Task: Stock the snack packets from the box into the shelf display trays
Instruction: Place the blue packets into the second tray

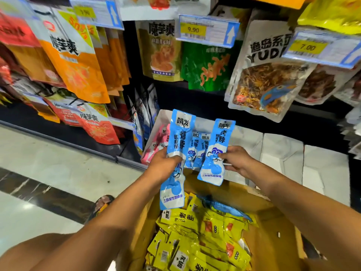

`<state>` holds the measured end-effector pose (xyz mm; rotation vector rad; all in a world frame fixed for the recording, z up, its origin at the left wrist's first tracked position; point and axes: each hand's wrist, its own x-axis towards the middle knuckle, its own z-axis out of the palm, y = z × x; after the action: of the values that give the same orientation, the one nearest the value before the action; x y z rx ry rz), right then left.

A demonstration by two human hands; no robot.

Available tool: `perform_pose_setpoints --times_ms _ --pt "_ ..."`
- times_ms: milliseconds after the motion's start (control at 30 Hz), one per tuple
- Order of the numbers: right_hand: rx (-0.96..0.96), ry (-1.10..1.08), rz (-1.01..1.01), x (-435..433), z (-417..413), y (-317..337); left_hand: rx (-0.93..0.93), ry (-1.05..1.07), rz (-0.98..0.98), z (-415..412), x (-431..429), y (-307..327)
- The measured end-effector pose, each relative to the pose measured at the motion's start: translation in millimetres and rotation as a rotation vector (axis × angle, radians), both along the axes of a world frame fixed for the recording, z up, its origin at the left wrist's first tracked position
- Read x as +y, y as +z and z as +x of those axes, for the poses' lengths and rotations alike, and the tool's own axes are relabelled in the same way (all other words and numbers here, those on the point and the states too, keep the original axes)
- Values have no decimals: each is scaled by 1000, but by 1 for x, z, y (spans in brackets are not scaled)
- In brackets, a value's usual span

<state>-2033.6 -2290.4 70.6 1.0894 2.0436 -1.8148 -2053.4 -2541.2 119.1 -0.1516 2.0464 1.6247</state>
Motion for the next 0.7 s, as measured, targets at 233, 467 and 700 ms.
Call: perform_pose_setpoints --times_ms 233,467,700 --pt "-55 -39 82 -24 -75 -51 -4 36 23 -11 -22 2" --pt "-171 -26 286 -35 -128 -135 31 35 31 -19 -25 -4" --pt "-203 120 418 -52 -131 -143 -21 73 55 -20 -27 -16"
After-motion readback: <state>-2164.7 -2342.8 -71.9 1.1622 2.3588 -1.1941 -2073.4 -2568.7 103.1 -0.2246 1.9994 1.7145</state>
